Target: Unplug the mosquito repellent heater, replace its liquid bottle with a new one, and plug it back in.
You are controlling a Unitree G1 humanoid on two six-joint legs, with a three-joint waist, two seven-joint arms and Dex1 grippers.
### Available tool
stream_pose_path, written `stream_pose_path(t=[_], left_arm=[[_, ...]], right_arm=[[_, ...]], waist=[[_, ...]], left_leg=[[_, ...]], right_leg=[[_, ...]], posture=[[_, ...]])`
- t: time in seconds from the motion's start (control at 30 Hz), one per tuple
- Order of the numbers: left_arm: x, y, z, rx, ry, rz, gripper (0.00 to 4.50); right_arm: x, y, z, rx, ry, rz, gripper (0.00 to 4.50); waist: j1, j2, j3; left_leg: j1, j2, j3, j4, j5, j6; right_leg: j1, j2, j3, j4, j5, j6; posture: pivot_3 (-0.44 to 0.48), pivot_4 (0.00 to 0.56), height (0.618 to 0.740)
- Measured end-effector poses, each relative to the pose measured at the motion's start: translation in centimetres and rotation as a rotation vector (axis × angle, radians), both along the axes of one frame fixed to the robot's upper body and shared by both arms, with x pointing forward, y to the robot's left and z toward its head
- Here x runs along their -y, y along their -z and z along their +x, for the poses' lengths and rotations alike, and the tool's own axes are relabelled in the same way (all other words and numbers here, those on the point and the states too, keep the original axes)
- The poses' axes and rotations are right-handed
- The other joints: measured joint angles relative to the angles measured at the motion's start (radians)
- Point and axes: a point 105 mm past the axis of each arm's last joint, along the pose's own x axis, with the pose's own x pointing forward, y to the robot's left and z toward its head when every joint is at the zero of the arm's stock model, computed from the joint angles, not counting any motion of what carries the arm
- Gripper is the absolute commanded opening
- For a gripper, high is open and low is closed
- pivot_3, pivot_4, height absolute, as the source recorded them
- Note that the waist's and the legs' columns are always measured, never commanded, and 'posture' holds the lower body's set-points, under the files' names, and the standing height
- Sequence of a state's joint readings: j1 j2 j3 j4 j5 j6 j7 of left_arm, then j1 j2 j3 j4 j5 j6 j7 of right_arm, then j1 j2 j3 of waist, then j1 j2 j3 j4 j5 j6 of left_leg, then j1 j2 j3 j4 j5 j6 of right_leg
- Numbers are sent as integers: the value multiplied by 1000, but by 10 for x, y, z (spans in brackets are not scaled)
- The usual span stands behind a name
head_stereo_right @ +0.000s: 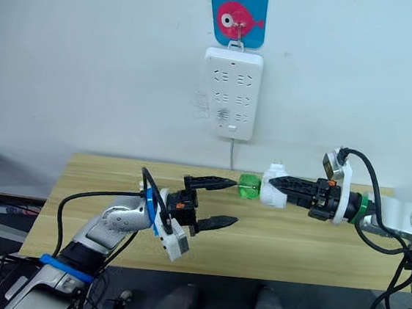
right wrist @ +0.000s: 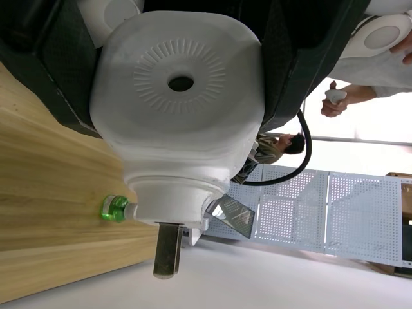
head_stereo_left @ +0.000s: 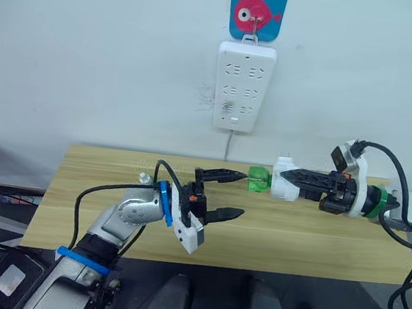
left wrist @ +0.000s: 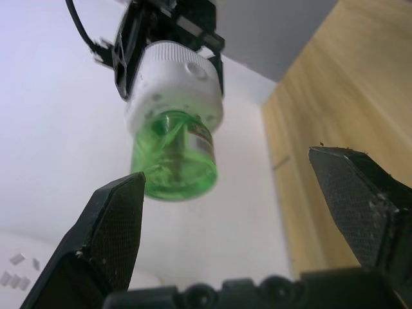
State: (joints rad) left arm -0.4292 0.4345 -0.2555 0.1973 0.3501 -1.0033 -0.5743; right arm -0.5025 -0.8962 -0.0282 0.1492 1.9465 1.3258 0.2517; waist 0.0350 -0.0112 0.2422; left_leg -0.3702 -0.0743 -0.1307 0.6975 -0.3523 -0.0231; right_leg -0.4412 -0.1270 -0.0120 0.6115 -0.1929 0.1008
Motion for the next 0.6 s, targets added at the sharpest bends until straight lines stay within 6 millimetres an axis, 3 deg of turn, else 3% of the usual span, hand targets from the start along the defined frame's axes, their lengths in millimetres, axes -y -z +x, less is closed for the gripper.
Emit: stream_pose_path(t=[0.13, 0.33, 0.47, 0.6], left_arm=[[6, -15, 1, 105, 32, -19, 4500], [10, -18, 7, 141, 45, -26, 4500], [13, -18, 4, 152, 73, -31, 3635], [13, -12, 1, 139, 94, -22, 2392]], right_arm=[[-5, -1, -5, 10, -33, -12, 2996], [-9, -2, -9, 24, -54, -18, 2996], [-10, 0, -11, 23, -62, -19, 2996], [-11, 0, -13, 27, -69, -18, 2996]], waist=[[-2, 0, 0], [-5, 0, 0], [-7, 0, 0], [-8, 0, 0]], left_leg=[[0, 0, 0, 0, 0, 0], [0, 0, 0, 0, 0, 0], [0, 0, 0, 0, 0, 0], [0, 0, 0, 0, 0, 0]], right_leg=[[0, 0, 0, 0, 0, 0], [0, 0, 0, 0, 0, 0], [0, 0, 0, 0, 0, 0], [0, 0, 0, 0, 0, 0]], posture=[[74, 231, 740], [68, 222, 740], [63, 221, 740], [63, 222, 740]])
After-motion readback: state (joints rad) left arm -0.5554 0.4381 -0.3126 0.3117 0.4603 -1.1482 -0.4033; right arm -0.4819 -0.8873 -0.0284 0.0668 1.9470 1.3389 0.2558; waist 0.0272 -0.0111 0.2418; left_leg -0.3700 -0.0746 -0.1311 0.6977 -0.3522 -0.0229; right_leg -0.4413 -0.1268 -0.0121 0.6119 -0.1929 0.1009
